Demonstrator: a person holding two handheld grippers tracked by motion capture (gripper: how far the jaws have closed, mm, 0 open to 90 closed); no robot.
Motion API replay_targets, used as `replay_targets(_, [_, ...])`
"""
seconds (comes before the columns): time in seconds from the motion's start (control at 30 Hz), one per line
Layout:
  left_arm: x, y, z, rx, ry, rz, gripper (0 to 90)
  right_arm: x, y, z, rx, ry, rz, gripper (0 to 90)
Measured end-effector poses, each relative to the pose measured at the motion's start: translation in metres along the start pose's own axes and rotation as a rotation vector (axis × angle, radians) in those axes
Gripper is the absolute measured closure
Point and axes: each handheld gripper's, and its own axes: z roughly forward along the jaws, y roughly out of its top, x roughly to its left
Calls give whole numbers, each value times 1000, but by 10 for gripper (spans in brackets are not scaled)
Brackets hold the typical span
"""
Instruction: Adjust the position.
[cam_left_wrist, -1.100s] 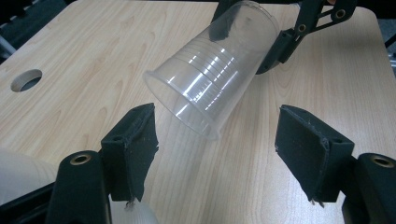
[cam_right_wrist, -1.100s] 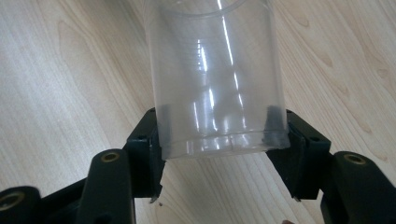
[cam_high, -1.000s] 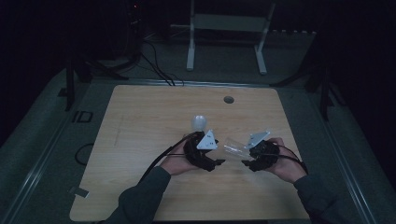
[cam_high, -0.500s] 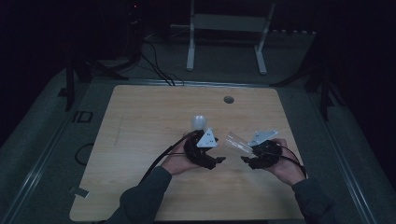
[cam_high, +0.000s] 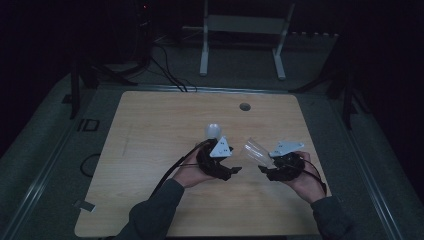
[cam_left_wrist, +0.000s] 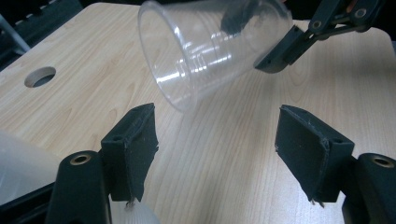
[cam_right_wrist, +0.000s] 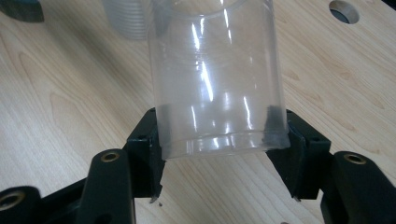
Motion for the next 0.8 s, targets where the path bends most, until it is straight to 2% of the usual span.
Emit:
replay_targets(0.4, [0, 0, 0, -14, 2, -17, 293, 2, -3, -3, -91, -22, 56, 413])
replay_targets(0.8, [0, 3, 1, -31, 4, -36, 293, 6, -6, -6, -186, -91, 110, 414])
